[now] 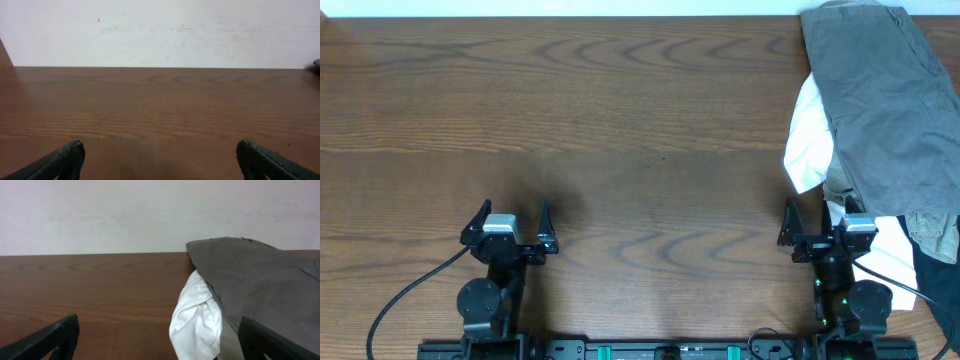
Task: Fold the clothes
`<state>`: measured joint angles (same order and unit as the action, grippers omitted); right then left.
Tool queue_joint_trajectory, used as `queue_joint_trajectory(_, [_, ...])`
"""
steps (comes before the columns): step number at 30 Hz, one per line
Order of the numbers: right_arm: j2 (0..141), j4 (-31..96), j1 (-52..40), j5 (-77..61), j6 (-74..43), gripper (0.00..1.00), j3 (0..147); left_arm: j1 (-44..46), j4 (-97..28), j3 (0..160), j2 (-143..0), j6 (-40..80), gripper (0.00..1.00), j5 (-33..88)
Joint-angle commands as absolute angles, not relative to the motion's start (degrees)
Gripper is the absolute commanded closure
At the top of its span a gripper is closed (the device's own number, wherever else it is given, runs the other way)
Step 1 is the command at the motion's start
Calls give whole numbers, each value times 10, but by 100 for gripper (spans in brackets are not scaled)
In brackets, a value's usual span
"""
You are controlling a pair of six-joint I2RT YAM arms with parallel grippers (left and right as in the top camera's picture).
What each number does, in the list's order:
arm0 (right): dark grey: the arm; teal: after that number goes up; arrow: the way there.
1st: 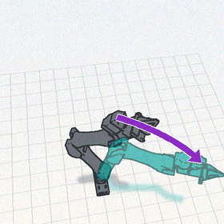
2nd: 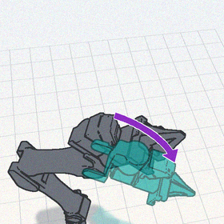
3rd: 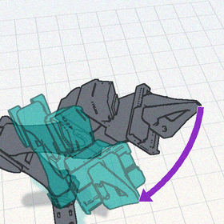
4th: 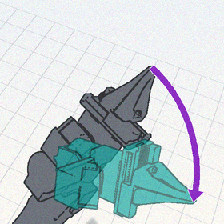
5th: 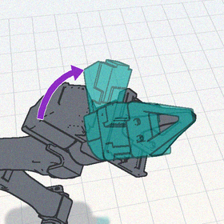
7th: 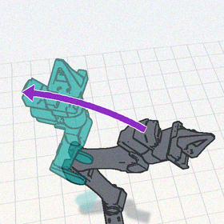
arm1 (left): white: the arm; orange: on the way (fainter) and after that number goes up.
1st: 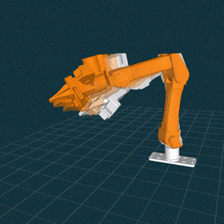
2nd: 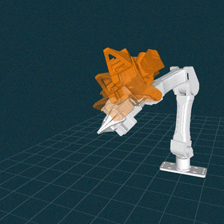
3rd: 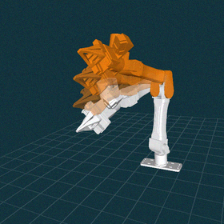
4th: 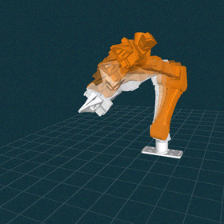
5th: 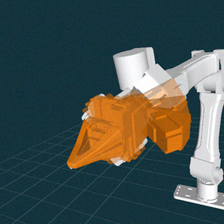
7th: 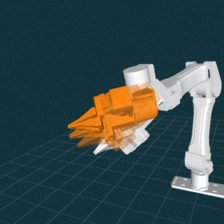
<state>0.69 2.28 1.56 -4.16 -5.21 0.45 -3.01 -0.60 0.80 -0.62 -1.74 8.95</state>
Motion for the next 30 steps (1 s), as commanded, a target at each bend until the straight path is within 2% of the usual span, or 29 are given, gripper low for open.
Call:
queue_joint_trajectory(1, [4,20,10,-34,-51,1,3,-34,-32,2,-3,-17,2,98])
queue_joint_trajectory(11, [4,-106,10,-32,-35,1,4,-34,-15,2,-3,-17,2,98])
queue_joint_trajectory(22, [16,-109,12,-27,-22,1,33,-34,-32,2,-6,-17,2,96])
queue_joint_trajectory(30, [108,-108,12,-34,-10,1,47,-34,-13,2,-14,-17,2,103])
